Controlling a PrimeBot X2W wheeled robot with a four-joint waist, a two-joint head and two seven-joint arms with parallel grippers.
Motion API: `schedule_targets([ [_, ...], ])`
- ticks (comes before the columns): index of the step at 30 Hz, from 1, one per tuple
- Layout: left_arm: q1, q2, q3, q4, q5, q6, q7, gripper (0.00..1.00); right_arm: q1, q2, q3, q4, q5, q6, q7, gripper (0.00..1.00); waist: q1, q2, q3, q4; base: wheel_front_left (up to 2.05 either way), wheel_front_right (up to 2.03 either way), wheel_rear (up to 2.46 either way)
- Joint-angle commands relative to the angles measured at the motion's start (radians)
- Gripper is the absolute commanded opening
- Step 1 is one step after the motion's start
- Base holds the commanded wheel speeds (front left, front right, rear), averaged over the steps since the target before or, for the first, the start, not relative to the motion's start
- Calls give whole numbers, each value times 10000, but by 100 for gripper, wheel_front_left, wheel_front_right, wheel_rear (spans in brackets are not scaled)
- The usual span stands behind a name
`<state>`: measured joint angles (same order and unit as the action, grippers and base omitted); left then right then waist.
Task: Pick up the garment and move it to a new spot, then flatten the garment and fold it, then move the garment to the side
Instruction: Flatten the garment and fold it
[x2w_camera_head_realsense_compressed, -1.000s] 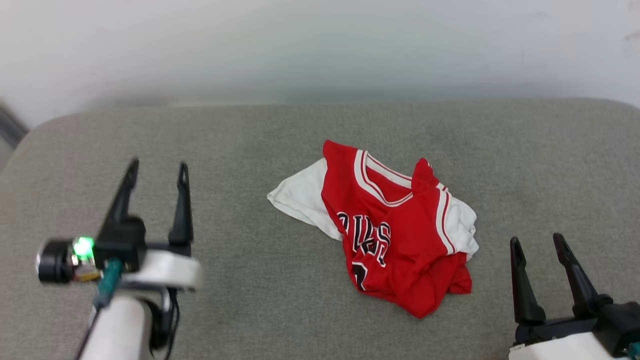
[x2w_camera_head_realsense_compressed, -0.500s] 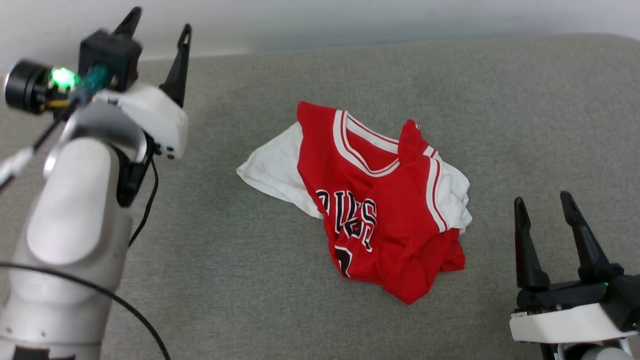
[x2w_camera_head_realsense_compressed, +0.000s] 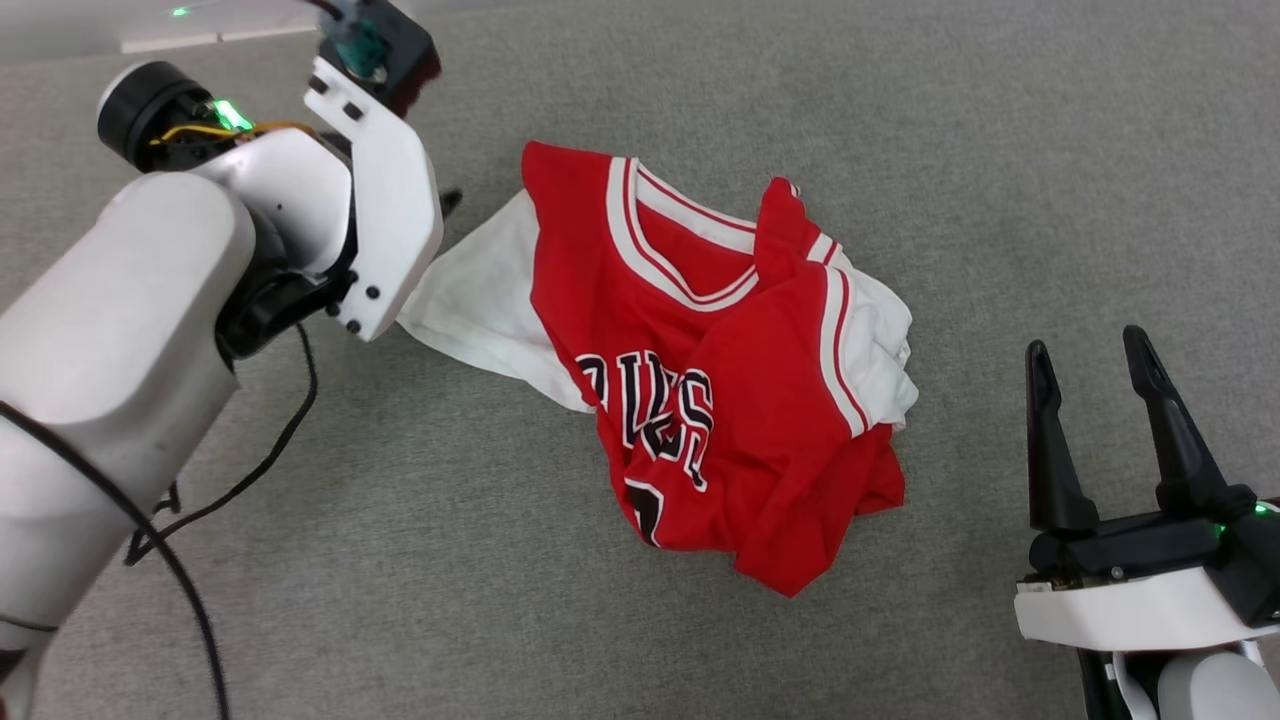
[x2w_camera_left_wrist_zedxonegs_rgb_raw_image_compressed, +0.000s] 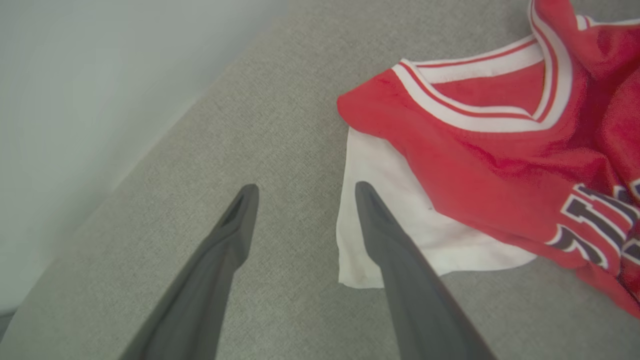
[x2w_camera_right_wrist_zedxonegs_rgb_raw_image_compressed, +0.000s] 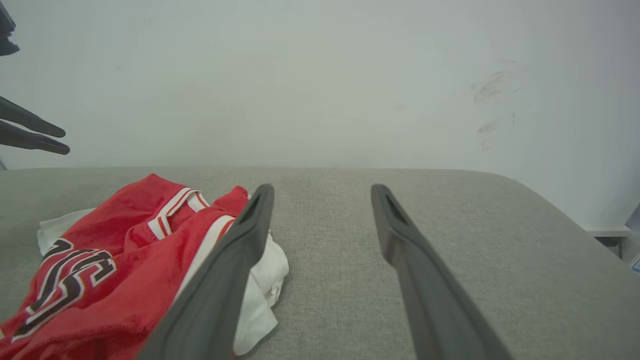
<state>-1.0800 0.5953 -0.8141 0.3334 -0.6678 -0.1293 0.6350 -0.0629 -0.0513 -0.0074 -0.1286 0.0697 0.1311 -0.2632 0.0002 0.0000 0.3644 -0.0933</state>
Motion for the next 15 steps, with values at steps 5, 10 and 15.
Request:
schedule_targets([
  [5,-842,750,-1746,-345,-1484,5,1886,100,-312,18,111,-62,-36,-5,-24,100,-2,0,446,-249,0,0,0],
  [10,-1203,1012,-2835,-220,-2358,4,2657,100,-488,20,223,-53,-15,-7,-24,100,-2,0,692,-399,0,0,0],
  [15,-1130,1079,-3789,98,-2697,2,2623,100,-599,18,242,-11,30,-5,-24,100,-2,0,839,-532,0,0,0],
])
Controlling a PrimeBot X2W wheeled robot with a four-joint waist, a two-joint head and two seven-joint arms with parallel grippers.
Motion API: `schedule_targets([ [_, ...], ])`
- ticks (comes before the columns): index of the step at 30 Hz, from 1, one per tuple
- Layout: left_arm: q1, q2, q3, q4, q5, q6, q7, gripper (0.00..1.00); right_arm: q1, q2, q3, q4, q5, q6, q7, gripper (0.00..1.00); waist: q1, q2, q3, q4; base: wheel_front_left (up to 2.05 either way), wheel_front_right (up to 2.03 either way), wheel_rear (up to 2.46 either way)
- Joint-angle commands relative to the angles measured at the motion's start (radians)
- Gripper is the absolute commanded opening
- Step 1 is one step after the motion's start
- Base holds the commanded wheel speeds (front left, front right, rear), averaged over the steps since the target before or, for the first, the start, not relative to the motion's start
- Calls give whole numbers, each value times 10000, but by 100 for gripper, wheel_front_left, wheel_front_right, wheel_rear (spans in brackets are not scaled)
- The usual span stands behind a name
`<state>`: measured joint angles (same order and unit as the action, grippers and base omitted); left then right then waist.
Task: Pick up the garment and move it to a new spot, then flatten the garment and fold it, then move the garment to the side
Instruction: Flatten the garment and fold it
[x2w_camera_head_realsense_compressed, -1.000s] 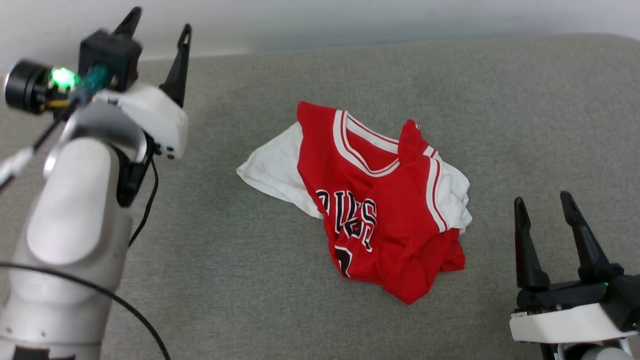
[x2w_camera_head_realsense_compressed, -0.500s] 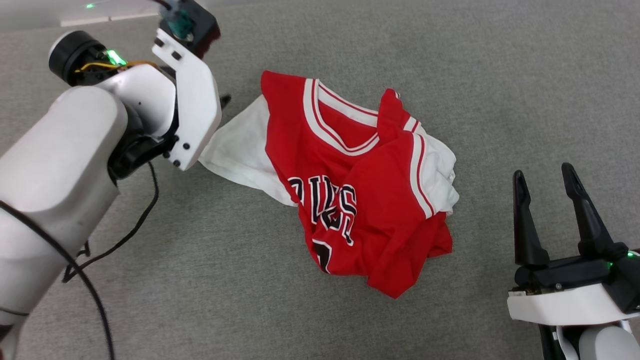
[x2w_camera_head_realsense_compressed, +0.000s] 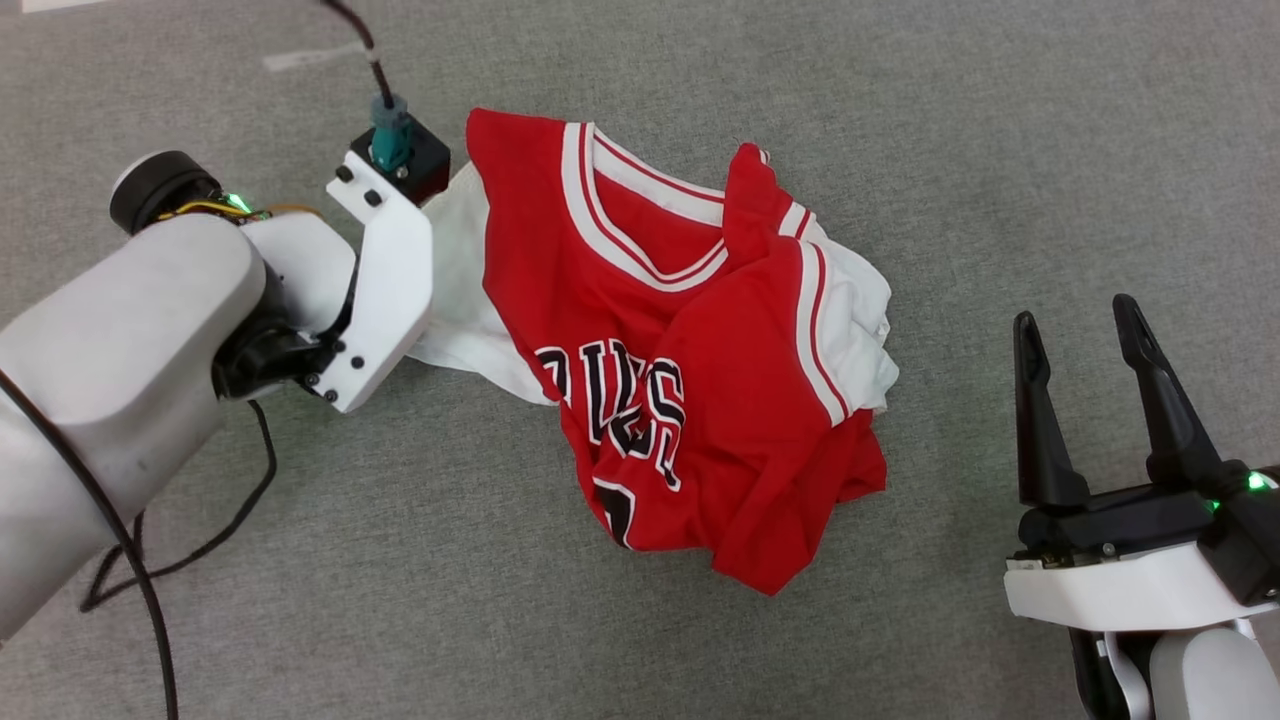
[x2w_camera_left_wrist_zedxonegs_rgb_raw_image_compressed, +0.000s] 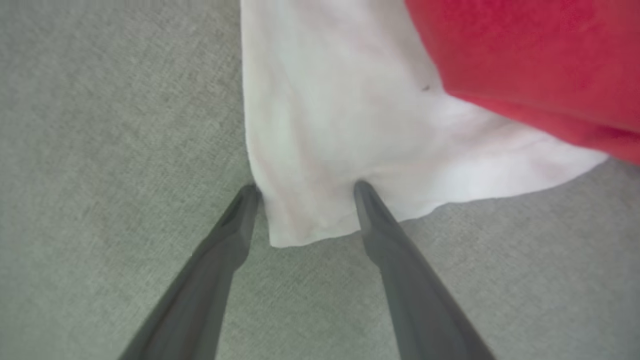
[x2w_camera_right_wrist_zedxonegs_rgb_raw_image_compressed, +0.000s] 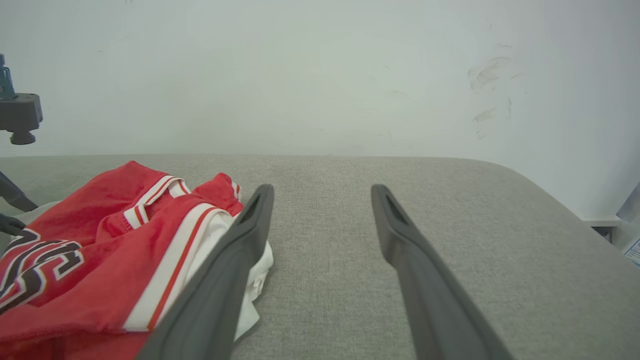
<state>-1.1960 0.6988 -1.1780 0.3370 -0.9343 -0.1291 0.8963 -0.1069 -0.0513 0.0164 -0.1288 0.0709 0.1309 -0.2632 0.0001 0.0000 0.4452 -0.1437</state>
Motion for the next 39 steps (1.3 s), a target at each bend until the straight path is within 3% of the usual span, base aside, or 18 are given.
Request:
schedule_targets([
  [1,76,26,-320,124,-100,0,-28,100,-166,18,-13,-4,32,-3,-24,100,-1,0,55,-39,0,0,0],
  [5,245,-113,-783,265,-189,0,-260,100,-198,20,-51,-5,45,-5,-24,100,-1,0,117,-18,0,0,0],
  [6,221,-147,-862,284,-188,0,-342,39,-204,20,-46,3,42,-3,-24,100,-1,0,122,0,0,0,0],
  [7,193,-186,-912,293,-143,0,-443,0,-209,20,-38,10,37,-3,-24,100,-1,0,123,19,0,0,0],
  [17,-326,173,-974,-15,-620,1,-1463,0,148,18,-150,260,-74,-3,-24,100,-1,0,-746,470,0,0,0],
  [24,123,1569,-1007,-878,-1212,1,-1507,0,520,18,-219,325,-120,-5,-24,100,-1,0,-1447,984,0,0,0],
  [30,779,2674,-1013,-779,-1605,89,-1573,0,602,18,-206,347,-167,-3,-24,100,-1,0,-1568,1150,0,0,0],
  [35,1541,2991,-994,-149,-2004,472,-1962,0,527,18,-96,379,-191,-5,-24,100,-1,0,-1429,968,0,0,0],
  [39,2150,2833,-953,366,-2357,618,-2432,0,488,20,-129,411,-183,-3,-24,100,-1,0,-1291,801,0,0,0],
])
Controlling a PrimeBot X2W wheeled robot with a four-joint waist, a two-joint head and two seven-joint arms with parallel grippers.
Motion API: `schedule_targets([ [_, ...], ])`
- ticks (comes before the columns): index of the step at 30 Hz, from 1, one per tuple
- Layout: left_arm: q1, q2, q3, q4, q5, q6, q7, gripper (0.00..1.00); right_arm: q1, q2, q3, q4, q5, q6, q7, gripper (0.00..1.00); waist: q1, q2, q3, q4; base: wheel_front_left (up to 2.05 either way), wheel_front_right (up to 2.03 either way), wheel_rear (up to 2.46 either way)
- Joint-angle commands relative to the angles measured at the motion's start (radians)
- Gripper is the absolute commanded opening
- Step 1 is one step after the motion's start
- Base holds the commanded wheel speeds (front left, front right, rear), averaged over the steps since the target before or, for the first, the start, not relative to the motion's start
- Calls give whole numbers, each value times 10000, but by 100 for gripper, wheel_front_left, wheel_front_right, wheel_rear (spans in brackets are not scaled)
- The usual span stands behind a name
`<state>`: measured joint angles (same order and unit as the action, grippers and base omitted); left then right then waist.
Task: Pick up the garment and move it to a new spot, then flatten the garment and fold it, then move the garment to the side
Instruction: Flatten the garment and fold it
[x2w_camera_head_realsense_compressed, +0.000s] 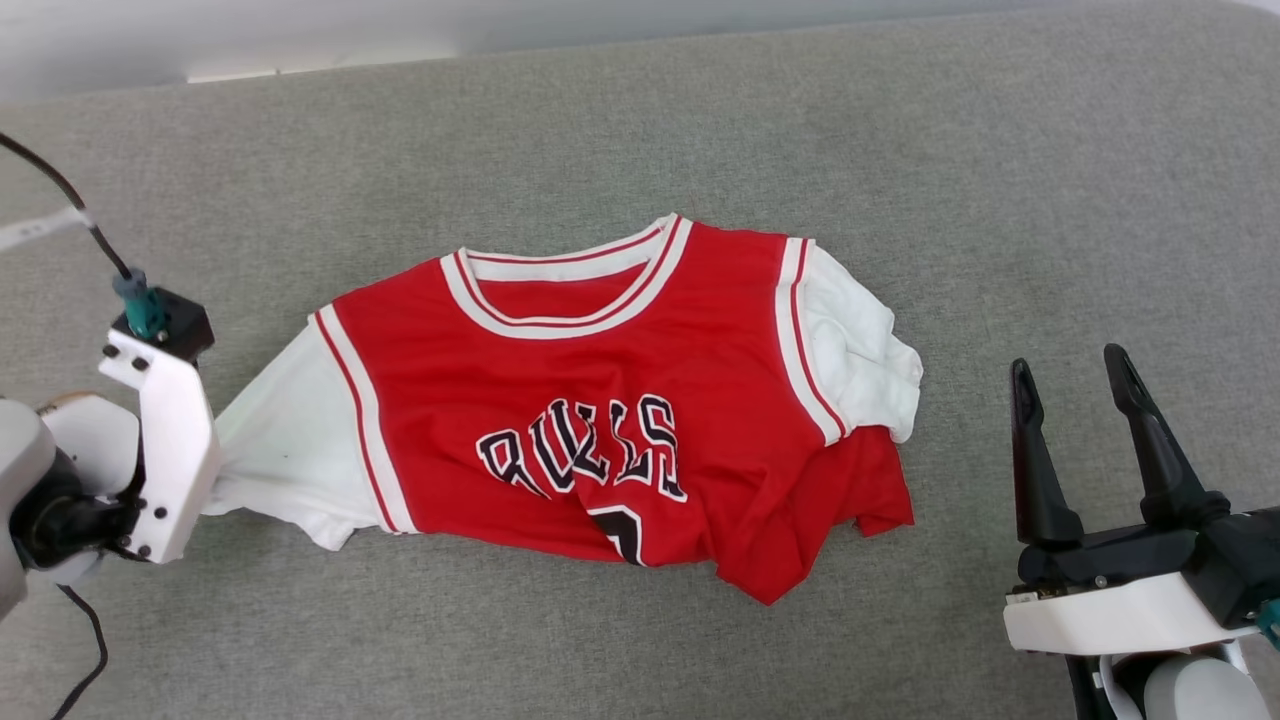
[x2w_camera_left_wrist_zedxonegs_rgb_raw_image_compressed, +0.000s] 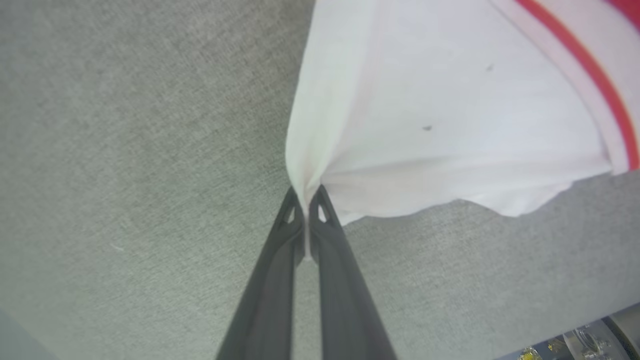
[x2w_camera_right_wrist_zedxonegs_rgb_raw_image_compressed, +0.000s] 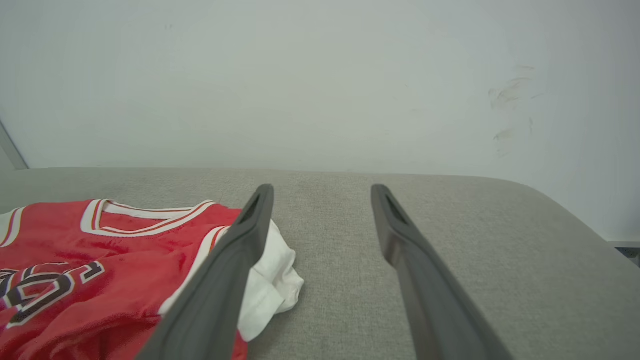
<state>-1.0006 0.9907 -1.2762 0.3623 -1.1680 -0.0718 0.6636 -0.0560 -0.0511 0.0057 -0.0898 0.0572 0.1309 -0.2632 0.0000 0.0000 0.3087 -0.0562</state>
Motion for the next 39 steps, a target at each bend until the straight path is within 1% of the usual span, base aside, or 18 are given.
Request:
schedule_targets([
  [1,276,-142,31,218,0,60,-206,0,-33,17,-36,24,-56,-3,-24,100,0,0,100,-94,0,0,0],
  [2,359,-214,22,320,34,65,-287,0,-43,17,-57,26,-65,-5,-24,100,0,0,120,-103,0,0,0],
  [3,442,-323,9,440,34,51,-377,11,-48,17,-75,31,-70,-5,-24,100,0,0,129,-103,0,0,0],
  [4,481,-438,15,535,81,48,-524,80,-54,17,-96,35,-73,-3,-24,100,0,0,128,-94,0,0,0],
  [5,491,-542,12,637,156,48,-670,100,-42,17,-114,47,-87,-3,-24,100,0,0,105,-78,0,0,0],
  [7,476,-696,46,824,311,49,-1057,100,14,17,-150,86,-105,-3,-24,100,0,0,-18,-22,0,0,0],
  [9,443,-849,197,998,437,129,-1677,100,72,17,-223,98,-165,-3,-24,100,0,0,-211,49,0,0,0],
  [13,565,-926,582,1009,769,341,-3426,100,114,17,-454,15,-391,-3,-24,100,0,0,-684,178,0,0,0],
  [16,774,-951,917,778,1086,775,-4993,100,-80,18,-664,-133,-779,-3,-24,100,0,0,-987,288,0,0,0],
  [20,1215,-833,1316,386,1503,1727,-6902,100,-555,0,-883,-295,-1277,-3,-24,100,0,0,-1284,404,0,0,0],
  [22,1567,-845,1501,88,1578,2280,-7769,100,-884,-311,-897,-219,-1434,-5,-24,100,0,0,-1378,461,0,0,0],
  [23,1567,-845,1501,88,1578,2280,-7769,100,-884,-311,-897,-219,-1434,-5,-24,100,0,0,-1378,461,0,0,0],
  [25,1956,-816,1700,-234,1666,2891,-8551,100,-1215,-634,-744,19,-1431,-5,-24,100,0,0,-1447,500,0,0,0],
  [27,2376,-827,1991,-640,1708,3553,-9032,100,-1610,-1099,-550,323,-1367,-5,-22,100,0,0,-1501,552,0,0,0],
  [30,3177,-858,2641,-1365,1890,4603,-9274,100,-2097,-1871,-12,1172,-1207,-5,-24,100,0,0,-1548,616,0,0,0],
  [33,4116,-1125,3791,-2304,2643,5542,-9302,100,-2839,-2728,777,2051,-792,-5,459,100,0,0,-1544,704,0,0,0],
  [36,5273,-1494,4950,-3055,3505,6171,-9286,100,-3434,-3541,1861,2571,-56,-5,1642,100,0,0,-1501,782,0,0,0],
  [39,6366,-2012,5848,-3549,4279,6305,-9287,100,-4133,-4492,3038,2743,861,-5,3189,100,0,0,-1390,896,0,0,0],
])
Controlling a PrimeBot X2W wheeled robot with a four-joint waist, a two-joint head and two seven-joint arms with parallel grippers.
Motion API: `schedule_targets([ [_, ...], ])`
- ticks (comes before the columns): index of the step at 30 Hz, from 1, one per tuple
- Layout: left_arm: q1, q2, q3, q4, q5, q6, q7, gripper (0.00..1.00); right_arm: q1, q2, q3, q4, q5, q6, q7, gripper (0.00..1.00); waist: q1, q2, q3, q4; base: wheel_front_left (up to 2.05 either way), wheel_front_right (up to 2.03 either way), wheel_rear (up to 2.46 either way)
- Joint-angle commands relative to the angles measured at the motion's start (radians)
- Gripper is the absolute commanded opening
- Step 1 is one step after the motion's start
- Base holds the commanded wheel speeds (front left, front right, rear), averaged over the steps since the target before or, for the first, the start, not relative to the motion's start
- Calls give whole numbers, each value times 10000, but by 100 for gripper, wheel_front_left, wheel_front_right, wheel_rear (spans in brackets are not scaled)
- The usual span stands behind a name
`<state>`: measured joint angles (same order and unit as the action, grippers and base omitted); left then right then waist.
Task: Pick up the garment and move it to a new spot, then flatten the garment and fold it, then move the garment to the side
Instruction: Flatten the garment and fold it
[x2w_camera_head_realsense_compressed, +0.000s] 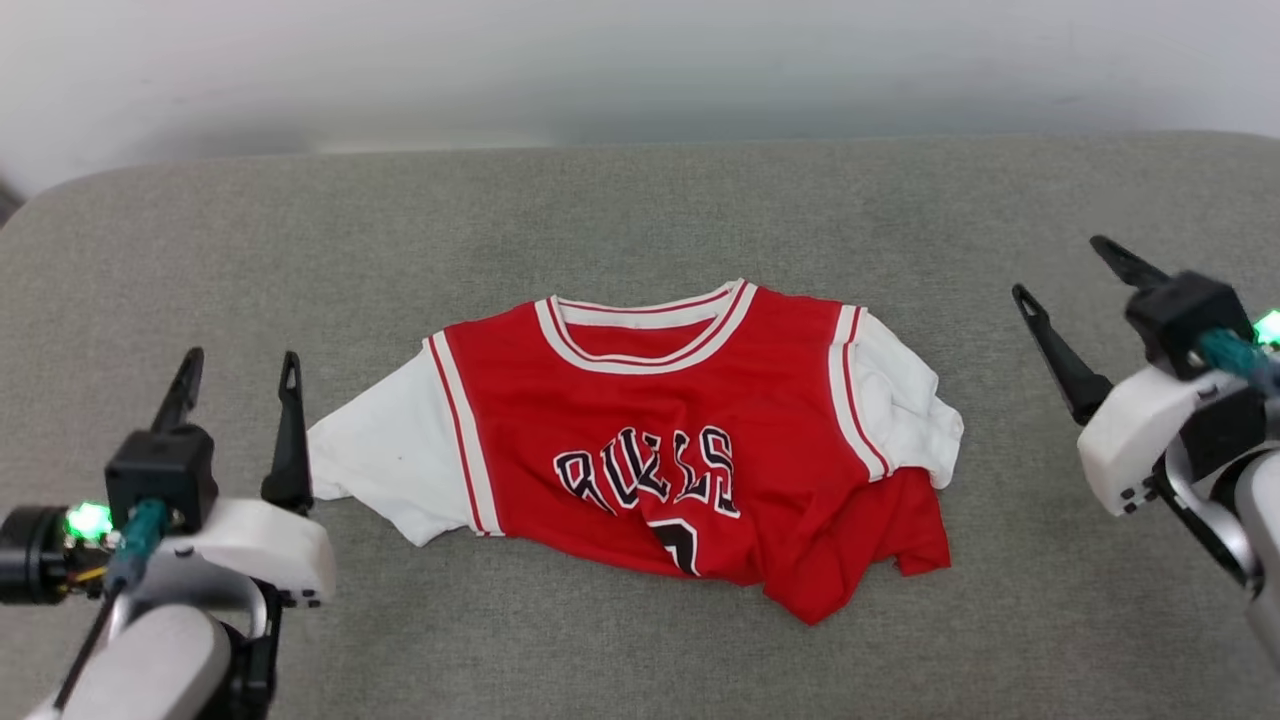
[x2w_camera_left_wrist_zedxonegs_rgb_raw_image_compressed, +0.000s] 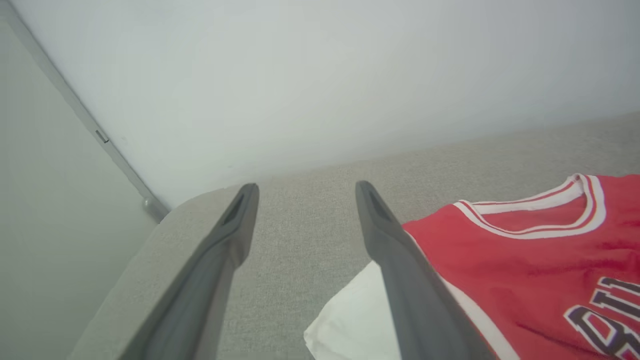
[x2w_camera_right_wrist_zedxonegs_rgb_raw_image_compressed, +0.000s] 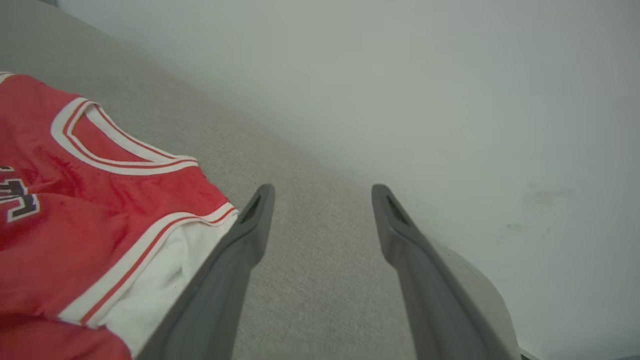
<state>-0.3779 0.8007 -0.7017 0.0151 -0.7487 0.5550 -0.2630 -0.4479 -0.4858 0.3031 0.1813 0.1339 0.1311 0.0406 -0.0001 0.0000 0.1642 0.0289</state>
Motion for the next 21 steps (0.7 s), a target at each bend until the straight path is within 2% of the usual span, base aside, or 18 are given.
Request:
schedule_targets([
  [1,439,-297,482,-228,357,109,-23,100,-424,-473,534,52,473,-7,721,100,1,0,107,88,0,0,0],
  [6,1761,-1563,2104,-980,1906,164,-23,100,-1519,-1898,2519,-116,2722,-8,3609,100,1,0,458,336,0,0,0],
  [11,2594,-2892,3266,-1342,3150,-213,-24,100,-2515,-2565,3751,-36,4794,-7,5715,100,1,0,926,655,0,0,0],
  [15,2844,-3812,3828,-1307,3872,-762,-25,100,-3130,-2530,4401,552,5851,-7,6654,100,1,0,1267,908,0,0,0],
  [21,2823,-4779,4433,-1008,4649,-1581,-25,100,-3266,-1965,5093,1895,6554,-7,6690,100,1,0,1668,1207,0,0,0],
])
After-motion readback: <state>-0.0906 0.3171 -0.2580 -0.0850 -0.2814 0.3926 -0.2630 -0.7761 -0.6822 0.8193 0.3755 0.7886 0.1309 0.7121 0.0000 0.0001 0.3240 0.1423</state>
